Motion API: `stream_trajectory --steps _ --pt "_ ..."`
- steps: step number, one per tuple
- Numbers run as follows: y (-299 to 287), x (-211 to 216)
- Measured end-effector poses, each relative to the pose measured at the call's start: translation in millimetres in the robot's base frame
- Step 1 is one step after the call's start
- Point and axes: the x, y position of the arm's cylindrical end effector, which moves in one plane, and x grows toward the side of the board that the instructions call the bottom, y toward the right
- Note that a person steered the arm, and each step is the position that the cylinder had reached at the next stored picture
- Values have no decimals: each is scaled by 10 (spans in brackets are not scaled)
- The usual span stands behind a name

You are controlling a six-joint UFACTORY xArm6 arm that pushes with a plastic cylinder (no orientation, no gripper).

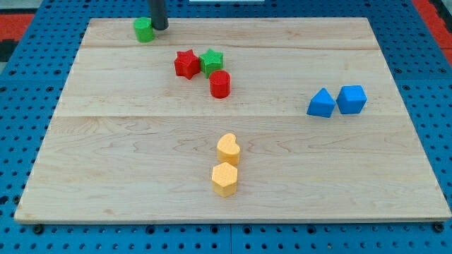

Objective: Slide the green star and the red star towards the left side of the board

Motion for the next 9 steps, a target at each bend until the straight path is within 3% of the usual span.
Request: stream_trajectory --steps 1,2,3,4,6,9 --pt "388 289" --pt "1441 328" --pt "1829 841" --pt "1812 1026" --pt "954 855" --pt "847 609"
